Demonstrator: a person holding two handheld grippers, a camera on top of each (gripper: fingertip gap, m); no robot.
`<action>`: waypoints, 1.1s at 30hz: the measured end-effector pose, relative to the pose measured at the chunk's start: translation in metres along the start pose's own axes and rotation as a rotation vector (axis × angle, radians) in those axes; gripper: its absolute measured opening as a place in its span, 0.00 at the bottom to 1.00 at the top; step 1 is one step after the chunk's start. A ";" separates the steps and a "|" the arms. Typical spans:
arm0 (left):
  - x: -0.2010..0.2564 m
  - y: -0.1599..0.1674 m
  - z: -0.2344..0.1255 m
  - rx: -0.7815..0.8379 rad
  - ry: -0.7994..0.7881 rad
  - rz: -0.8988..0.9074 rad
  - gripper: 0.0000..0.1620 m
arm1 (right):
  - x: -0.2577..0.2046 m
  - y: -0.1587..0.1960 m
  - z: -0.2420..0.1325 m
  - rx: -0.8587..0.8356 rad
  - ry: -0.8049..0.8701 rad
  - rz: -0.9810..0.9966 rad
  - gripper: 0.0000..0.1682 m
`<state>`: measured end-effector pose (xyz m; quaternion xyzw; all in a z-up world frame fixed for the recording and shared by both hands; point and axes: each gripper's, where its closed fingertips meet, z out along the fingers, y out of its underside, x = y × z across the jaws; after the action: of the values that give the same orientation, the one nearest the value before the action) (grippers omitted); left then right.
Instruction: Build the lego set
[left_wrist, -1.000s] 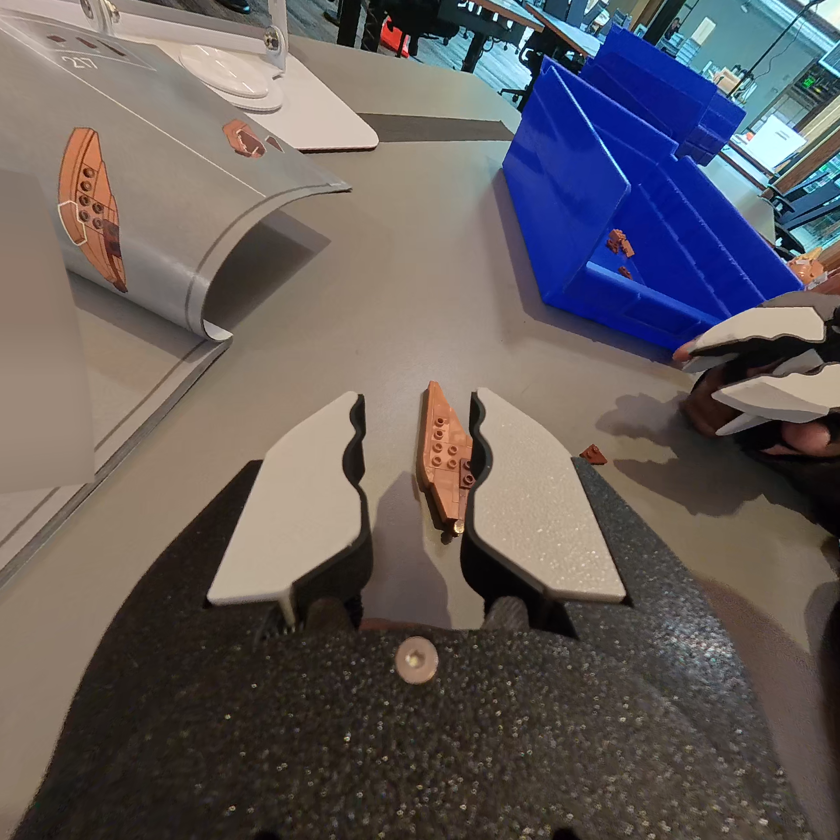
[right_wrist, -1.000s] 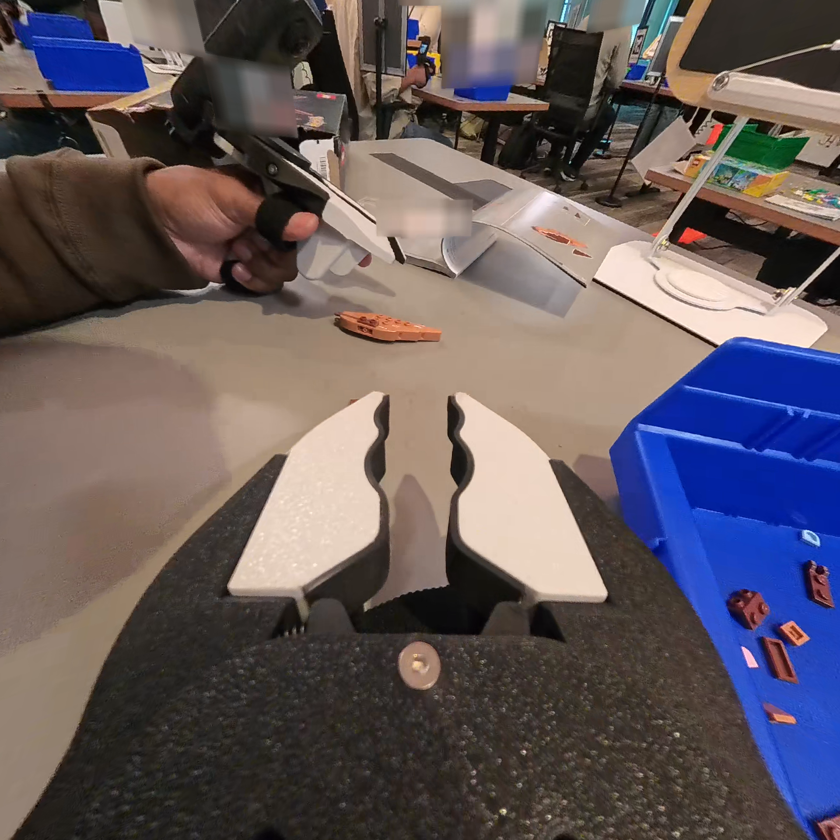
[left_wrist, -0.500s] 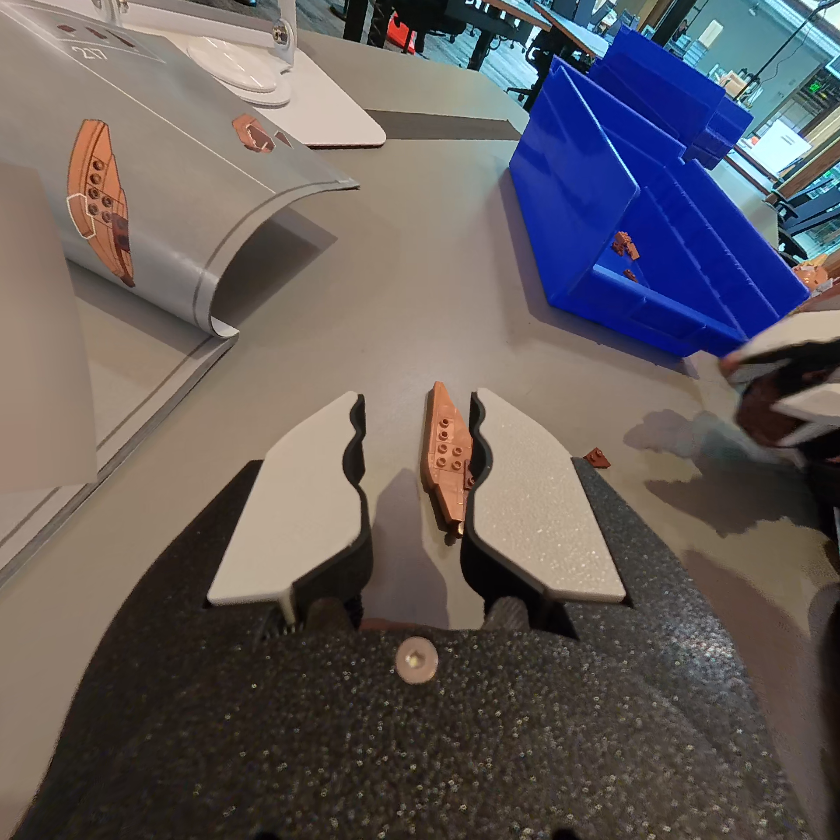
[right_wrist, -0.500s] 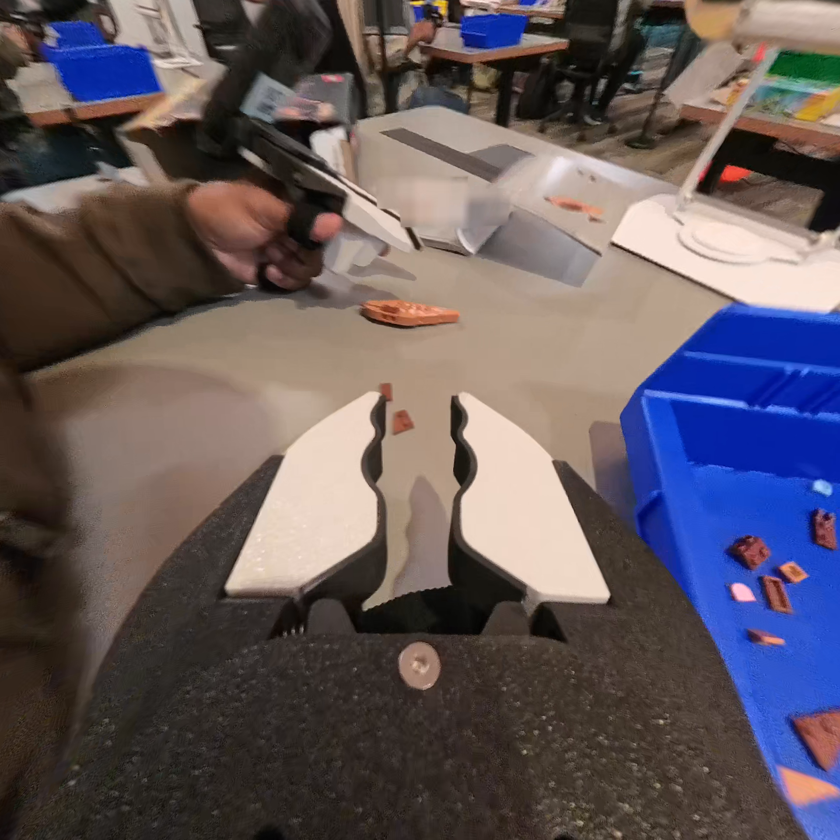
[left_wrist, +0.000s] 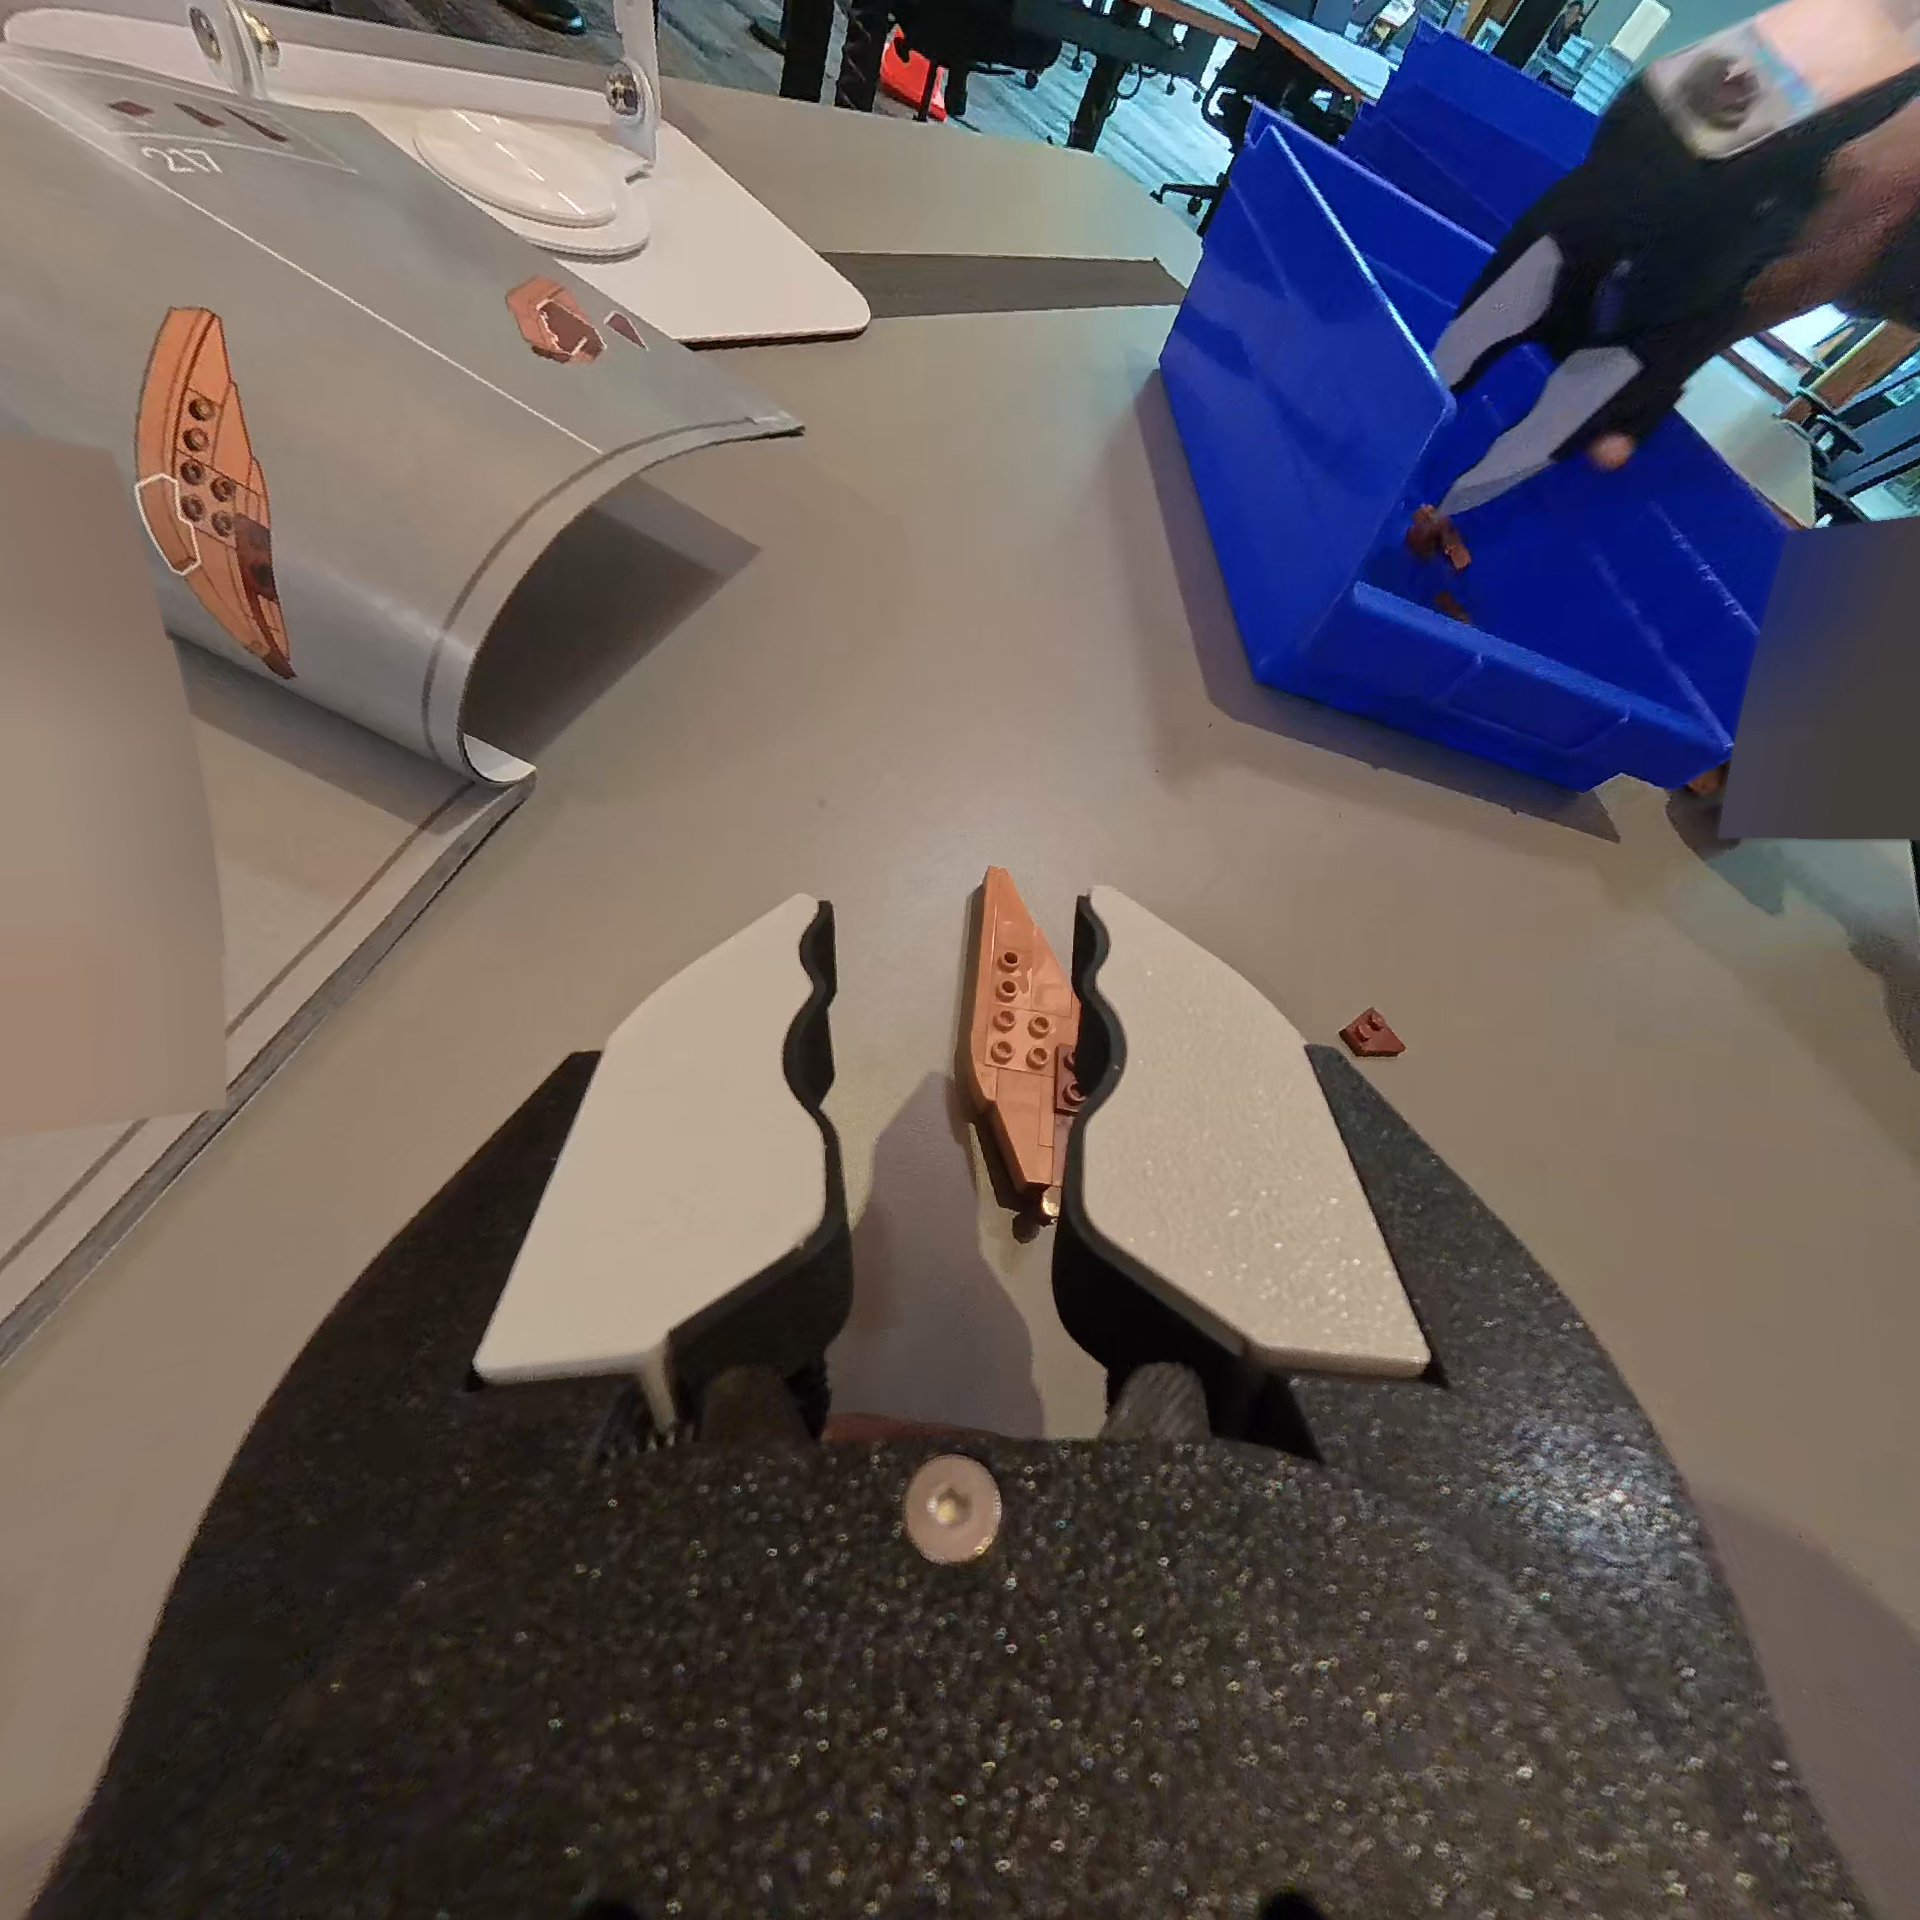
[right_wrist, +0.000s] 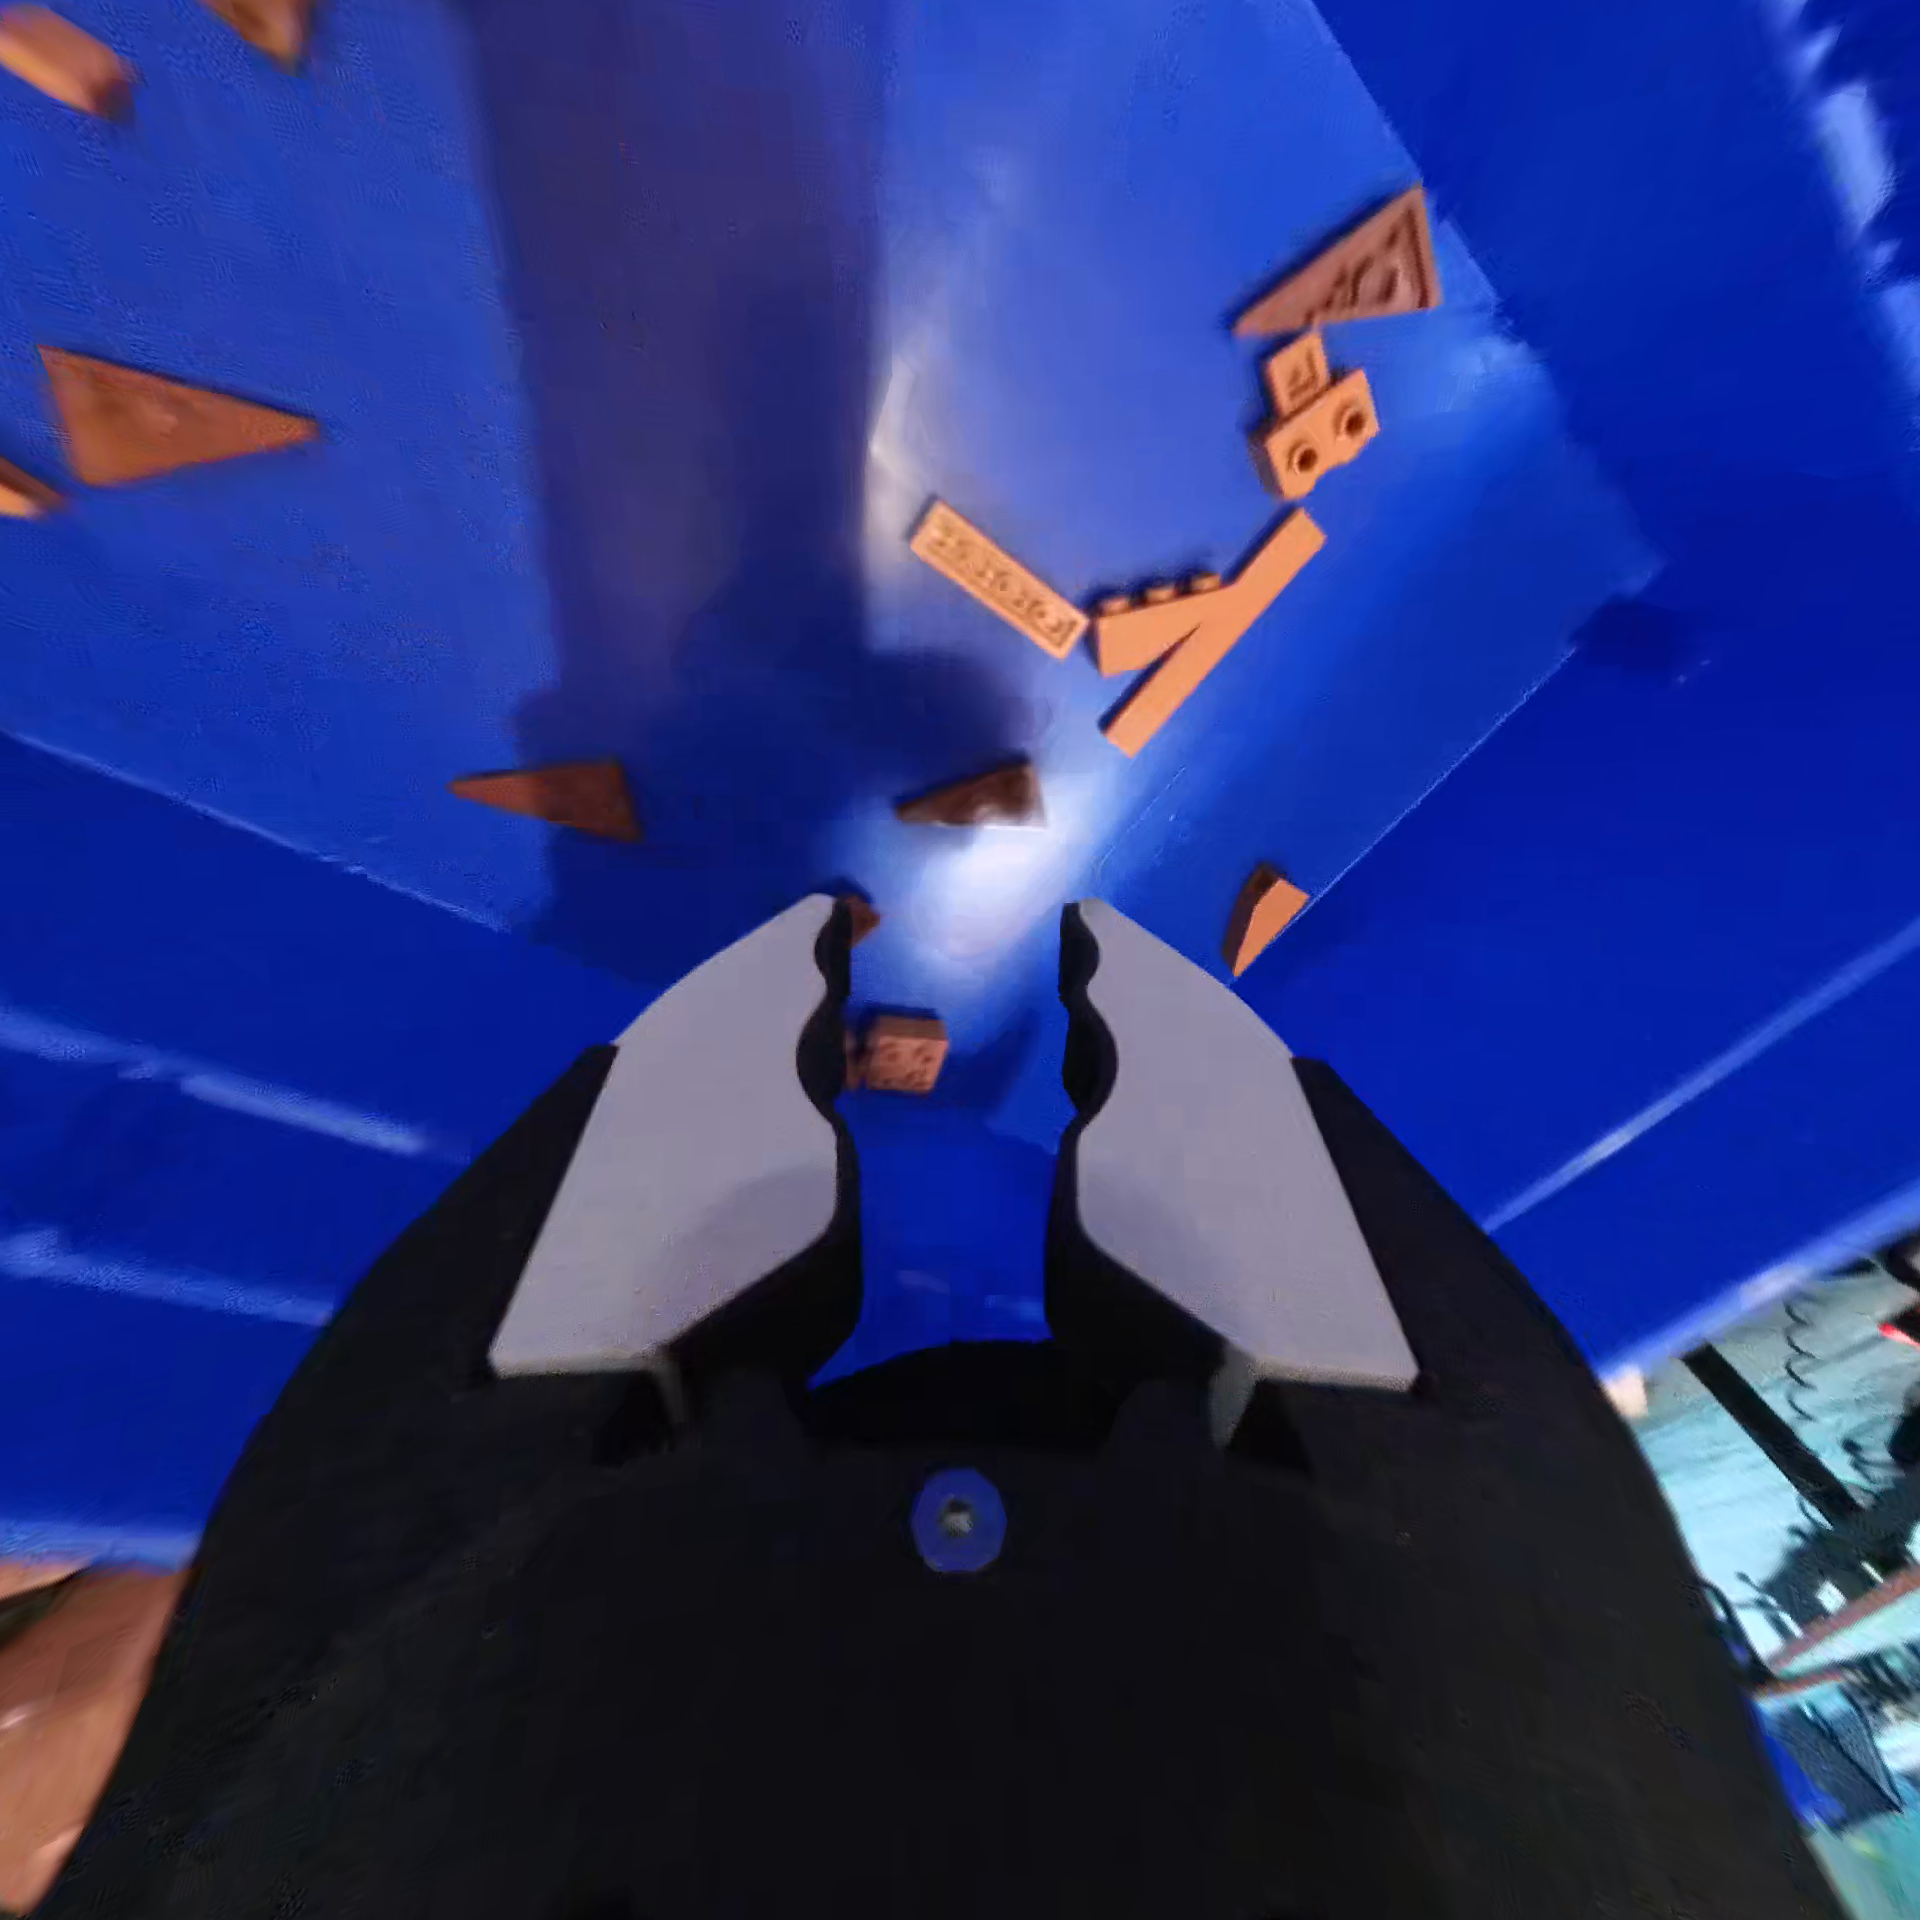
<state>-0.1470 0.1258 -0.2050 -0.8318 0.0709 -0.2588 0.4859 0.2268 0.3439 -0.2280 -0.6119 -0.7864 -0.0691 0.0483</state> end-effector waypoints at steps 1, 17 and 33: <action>0.000 0.000 0.000 0.000 0.001 -0.001 0.27 | 0.004 -0.001 0.007 0.021 -0.015 -0.001 0.23; 0.001 0.001 0.001 -0.010 0.015 -0.005 0.27 | -0.002 -0.013 0.022 0.031 -0.177 -0.026 0.19; 0.003 0.008 0.001 -0.059 0.015 0.026 0.27 | -0.019 -0.062 -0.061 0.153 0.034 0.073 0.18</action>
<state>-0.1428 0.1213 -0.2109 -0.8428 0.0933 -0.2565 0.4639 0.1709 0.3006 -0.1742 -0.6336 -0.7655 -0.0172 0.1108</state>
